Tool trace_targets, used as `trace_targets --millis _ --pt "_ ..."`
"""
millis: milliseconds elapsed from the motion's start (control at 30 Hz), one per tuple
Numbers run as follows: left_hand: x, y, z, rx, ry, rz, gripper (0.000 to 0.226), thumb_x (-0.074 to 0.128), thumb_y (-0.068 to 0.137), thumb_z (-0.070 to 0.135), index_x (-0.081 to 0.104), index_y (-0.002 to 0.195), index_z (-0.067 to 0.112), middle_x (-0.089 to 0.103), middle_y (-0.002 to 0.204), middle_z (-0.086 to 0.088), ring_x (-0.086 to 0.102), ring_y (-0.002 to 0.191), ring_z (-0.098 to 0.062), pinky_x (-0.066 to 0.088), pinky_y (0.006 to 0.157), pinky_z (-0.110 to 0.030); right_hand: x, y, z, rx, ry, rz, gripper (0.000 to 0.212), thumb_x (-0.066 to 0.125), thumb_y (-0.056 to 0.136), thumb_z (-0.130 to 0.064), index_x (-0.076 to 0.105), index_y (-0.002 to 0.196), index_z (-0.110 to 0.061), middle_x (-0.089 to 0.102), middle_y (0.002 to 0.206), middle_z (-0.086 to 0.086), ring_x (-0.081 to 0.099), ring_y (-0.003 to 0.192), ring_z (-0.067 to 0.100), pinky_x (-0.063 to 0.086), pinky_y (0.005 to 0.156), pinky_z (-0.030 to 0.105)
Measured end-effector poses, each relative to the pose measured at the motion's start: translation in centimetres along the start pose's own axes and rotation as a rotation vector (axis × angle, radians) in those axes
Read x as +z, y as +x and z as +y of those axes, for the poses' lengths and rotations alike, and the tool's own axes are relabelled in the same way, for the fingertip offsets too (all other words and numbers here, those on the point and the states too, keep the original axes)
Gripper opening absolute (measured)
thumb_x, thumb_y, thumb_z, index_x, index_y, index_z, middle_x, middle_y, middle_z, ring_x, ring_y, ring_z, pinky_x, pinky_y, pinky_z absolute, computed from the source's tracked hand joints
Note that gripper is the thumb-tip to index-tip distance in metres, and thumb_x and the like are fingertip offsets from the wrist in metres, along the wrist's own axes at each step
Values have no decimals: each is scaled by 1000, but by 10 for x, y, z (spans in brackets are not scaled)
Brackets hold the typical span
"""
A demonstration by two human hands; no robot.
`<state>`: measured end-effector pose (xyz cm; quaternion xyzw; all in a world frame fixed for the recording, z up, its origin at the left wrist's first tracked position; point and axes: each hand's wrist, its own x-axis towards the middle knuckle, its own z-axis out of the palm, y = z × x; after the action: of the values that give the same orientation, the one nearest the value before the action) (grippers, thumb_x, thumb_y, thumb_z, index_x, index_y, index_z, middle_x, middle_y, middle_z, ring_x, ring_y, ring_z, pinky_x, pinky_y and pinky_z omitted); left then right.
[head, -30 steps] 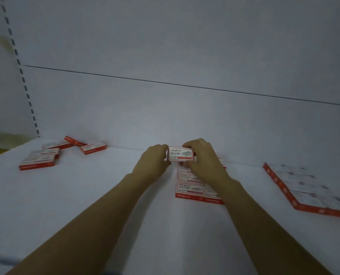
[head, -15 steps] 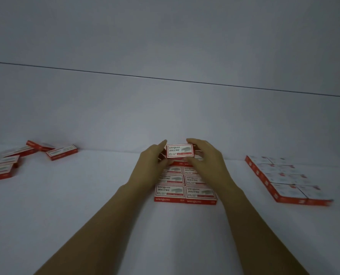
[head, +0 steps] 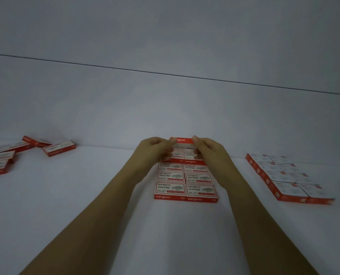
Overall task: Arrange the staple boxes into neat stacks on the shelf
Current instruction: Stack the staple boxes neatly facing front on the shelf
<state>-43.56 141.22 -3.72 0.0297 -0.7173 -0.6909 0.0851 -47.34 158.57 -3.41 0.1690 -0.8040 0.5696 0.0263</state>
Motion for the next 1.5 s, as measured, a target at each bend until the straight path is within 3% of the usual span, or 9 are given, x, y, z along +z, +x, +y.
trace_targets --millis 167,433,600,733,867,1000,1133,1367,1500 --pt "1 -1 7 -188 -175 -42 30 67 84 28 65 96 0 71 89 -13 68 77 -19 59 71 -24 0 7 5 150 103 -35 50 49 86 -61 66 100 -17 72 94 5 70 88 25 56 86 43" --pt "-6 -1 8 -334 -296 -24 32 71 81 27 63 97 0 69 84 -16 70 71 -20 59 62 -23 1 7 2 266 400 -123 41 46 95 -40 64 109 -6 73 100 8 70 94 21 50 97 38" --pt "-7 1 5 -341 -271 -28 32 71 80 28 64 95 1 71 86 -15 70 71 -20 60 63 -23 1 5 -1 281 400 -123 38 49 95 -38 64 109 -6 73 99 8 70 92 20 52 94 35" --pt "-12 1 4 -241 -301 -141 30 67 83 10 63 108 -5 69 105 -19 69 91 -24 58 78 -28 -4 1 -4 145 283 -106 35 60 89 -35 61 115 -13 70 106 4 70 91 15 56 85 31" --pt "-13 -3 2 -95 -189 -154 35 66 78 -7 62 112 0 70 105 -15 71 90 -24 59 75 -28 -3 -5 -15 -55 183 -114 42 69 82 -16 58 119 -31 64 116 -6 65 101 12 56 84 31" --pt "-9 -4 -2 -9 -120 -122 41 68 74 -9 63 112 5 71 104 -12 70 91 -25 58 77 -31 13 -14 -27 -223 51 -113 53 74 76 -9 54 121 -30 61 112 -9 65 93 7 55 76 17" --pt "-6 -4 -7 32 -59 -103 35 65 77 -8 66 109 7 71 102 -12 69 93 -28 56 83 -36 28 -18 -28 -327 -142 -68 47 76 74 -14 58 117 -24 58 108 -12 60 91 2 50 80 11" --pt "-7 -4 -6 54 -33 -79 43 69 73 -10 65 112 9 71 105 -5 71 89 -24 58 79 -33 27 -16 -26 -363 -142 -33 41 75 77 -15 58 114 -22 56 114 -9 61 95 5 52 83 17" --pt "-12 -3 0 52 -48 -14 42 74 69 -9 66 103 13 71 102 -4 71 89 -22 58 78 -32 9 -12 -23 -234 -92 -29 39 70 81 -12 54 113 -26 59 118 -6 60 100 5 52 78 13"
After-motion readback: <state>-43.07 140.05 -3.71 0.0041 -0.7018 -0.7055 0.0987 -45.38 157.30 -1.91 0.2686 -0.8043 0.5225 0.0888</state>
